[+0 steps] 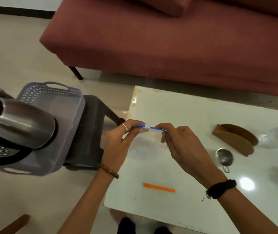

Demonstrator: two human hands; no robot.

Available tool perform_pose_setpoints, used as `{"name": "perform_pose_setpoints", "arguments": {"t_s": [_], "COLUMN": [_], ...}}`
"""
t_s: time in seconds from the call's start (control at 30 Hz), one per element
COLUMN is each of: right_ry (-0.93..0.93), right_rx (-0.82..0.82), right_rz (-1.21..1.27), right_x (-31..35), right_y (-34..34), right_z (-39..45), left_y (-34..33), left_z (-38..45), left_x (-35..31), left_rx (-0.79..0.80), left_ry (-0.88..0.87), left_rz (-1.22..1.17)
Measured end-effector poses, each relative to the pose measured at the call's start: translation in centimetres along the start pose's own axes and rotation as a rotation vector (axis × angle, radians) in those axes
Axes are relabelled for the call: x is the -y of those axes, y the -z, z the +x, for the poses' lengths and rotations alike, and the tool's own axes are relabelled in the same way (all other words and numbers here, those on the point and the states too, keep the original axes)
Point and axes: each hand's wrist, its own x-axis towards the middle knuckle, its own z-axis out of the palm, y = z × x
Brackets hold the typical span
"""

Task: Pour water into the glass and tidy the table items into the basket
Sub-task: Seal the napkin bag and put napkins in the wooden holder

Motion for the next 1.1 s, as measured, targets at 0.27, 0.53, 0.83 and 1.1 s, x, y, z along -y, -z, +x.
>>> {"name": "perform_pose_setpoints", "arguments": {"t_s": [0.27, 0.53, 0.83, 1.1], "right_ry": [-0.105, -0.191, -0.622, -0.896], "right_rx": [-0.156, -0.232, -0.518, -0.479], "right_rz": [0.279, 0.327, 0.56, 1.527], "right_x": [-4.7, -8.9, -8.2, -4.0], "right_y": [1.8, 2.2, -0.5, -2.3], "right_z": [-3.6, -4.8, -7.0, -6.0], "left_y": [-8.2, -9.4, -6.9, -10.2], "left_z": [-1.2, -1.6, -2.8, -5.0], "left_x": [-1.2, -1.6, -1.3, -0.1], "left_rx": [0.165, 0.02, 0.064, 0.236], "left_ry": [0.003, 0.084, 0.237, 0.444], "left_rz": [-0.014, -0.19, -0.288, -0.371]}}
